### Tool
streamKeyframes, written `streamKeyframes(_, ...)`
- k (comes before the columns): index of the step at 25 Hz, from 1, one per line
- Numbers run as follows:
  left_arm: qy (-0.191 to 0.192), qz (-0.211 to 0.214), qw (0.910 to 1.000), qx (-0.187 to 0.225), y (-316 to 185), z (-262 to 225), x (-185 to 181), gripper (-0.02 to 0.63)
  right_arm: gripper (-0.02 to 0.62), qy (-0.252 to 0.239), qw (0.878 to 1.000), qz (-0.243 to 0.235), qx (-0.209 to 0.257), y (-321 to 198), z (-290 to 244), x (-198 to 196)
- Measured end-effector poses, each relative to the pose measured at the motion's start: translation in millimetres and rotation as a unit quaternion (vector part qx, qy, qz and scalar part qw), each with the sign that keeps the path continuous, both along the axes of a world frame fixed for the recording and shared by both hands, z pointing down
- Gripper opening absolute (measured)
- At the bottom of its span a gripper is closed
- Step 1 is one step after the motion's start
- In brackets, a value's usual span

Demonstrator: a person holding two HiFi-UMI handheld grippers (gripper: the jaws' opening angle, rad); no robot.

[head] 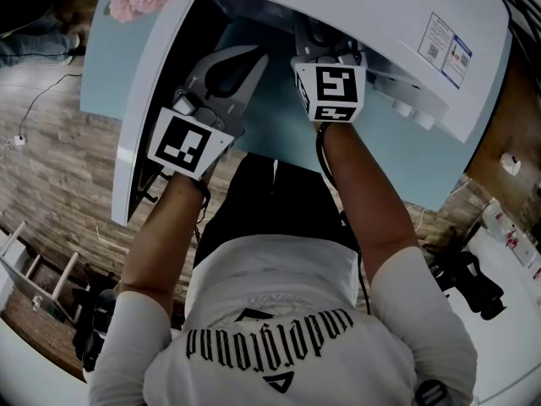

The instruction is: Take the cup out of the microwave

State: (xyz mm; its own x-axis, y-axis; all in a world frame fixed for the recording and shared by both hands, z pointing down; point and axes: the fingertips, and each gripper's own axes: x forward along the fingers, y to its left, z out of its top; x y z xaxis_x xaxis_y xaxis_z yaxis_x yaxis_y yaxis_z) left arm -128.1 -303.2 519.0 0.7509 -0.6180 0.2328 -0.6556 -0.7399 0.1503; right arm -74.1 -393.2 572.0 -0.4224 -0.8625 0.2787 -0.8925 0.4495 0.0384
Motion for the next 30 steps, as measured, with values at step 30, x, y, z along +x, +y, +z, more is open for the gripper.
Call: streamKeyframes(30,0.005,-0.006,0.9999,-0.007,0,0,-6,0.051,0.032,-0.019,1.000,-0.023,-0.004,11,0,-7)
